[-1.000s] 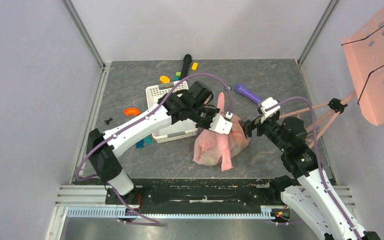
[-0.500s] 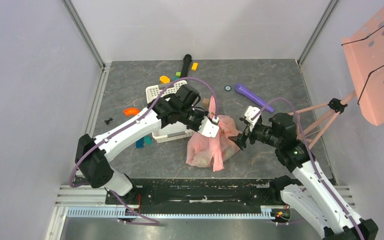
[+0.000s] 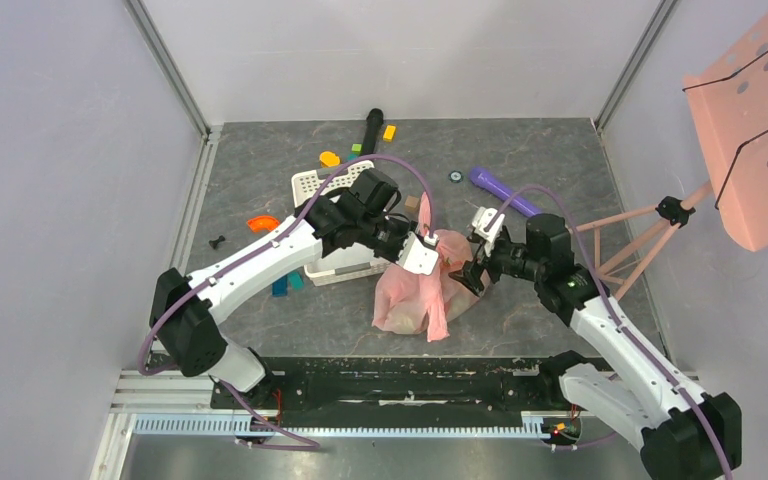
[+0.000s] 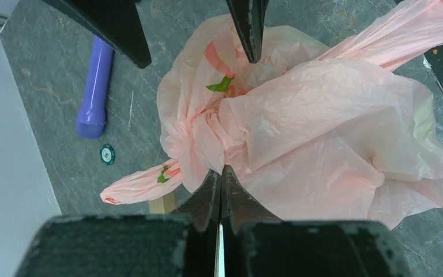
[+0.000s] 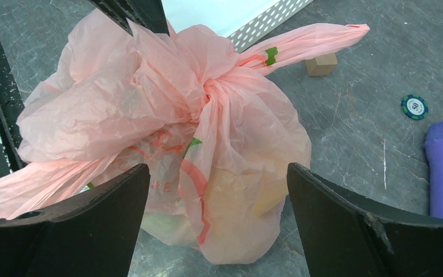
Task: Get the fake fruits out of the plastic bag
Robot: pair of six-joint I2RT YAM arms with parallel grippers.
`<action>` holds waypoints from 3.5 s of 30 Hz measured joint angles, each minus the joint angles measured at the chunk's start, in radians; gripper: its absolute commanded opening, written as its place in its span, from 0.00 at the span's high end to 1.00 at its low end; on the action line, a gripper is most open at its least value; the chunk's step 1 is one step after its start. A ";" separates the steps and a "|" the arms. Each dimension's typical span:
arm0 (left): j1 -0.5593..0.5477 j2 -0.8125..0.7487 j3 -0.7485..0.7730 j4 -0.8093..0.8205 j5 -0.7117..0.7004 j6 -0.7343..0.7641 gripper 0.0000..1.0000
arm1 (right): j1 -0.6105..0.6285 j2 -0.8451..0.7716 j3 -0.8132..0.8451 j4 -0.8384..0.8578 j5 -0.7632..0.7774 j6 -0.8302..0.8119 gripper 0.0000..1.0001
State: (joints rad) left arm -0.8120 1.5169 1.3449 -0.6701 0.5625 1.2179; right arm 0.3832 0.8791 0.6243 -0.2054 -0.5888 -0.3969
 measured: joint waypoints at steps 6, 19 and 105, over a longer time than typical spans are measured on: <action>0.000 0.000 0.000 0.000 0.013 0.000 0.98 | 0.000 0.050 0.000 0.042 -0.003 -0.008 0.15; 0.000 0.001 0.000 0.000 0.019 -0.001 0.98 | 0.000 0.092 -0.013 0.167 -0.009 0.030 0.46; -0.025 -0.390 -0.695 0.904 -0.621 -1.447 0.98 | 0.000 -0.362 -0.080 -0.006 0.786 0.394 0.11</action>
State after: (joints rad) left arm -0.8371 1.1271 0.6498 0.2344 -0.0582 -0.2291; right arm 0.3832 0.5171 0.5438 -0.2115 0.1974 -0.0032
